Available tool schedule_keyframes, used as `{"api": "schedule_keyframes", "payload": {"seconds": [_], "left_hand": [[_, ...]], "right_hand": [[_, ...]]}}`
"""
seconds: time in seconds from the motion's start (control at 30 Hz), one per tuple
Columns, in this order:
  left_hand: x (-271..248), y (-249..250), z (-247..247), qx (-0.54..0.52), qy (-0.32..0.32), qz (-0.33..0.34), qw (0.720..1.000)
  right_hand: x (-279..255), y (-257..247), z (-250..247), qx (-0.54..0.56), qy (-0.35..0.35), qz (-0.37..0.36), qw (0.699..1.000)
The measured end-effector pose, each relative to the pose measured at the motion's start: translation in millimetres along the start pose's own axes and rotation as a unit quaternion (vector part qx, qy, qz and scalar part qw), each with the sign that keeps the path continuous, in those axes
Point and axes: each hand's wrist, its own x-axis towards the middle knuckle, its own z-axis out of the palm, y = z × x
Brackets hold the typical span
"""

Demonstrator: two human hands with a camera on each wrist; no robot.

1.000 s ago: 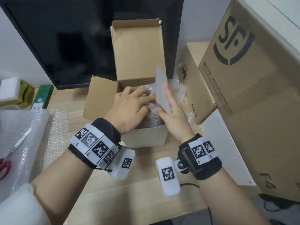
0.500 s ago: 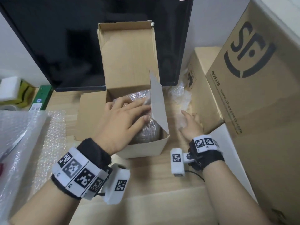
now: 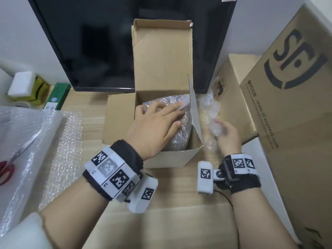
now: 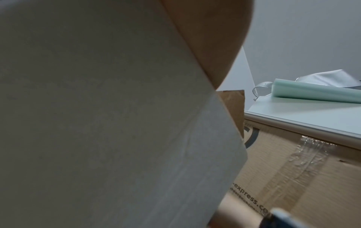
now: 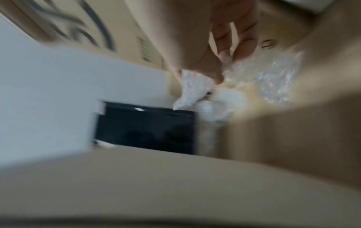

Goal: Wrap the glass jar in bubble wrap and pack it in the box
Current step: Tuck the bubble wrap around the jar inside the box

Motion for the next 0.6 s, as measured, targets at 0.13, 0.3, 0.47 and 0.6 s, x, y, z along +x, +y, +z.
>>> {"api": "schedule_keyframes", "payload": {"seconds": [0.13,0.3,0.47,0.6], "left_hand": [[-0.3,-0.4,-1.9,0.009,-0.012,-0.009,1.0],[-3.2,1.7,-1.7,-0.133,-0.066,-0.022,0.989],[-9.8,2.8,-15.9,-0.035,-0.029,-0.031,0.998],[-3.1,3.0,-15.9,-0.015,-0.062,-0.015,0.998]], "right_hand": [[-39.8,-83.5,-38.0,0.379,0.002,-0.115,0.918],[-102.6,-157.9,-41.0,0.371,-0.152,-0.331,0.854],[-105.7,-134.6,1.0,0.004,0.02,-0.393,0.919],[-94.2,-103.6,-3.7,-0.296,0.08,-0.386,0.87]]}}
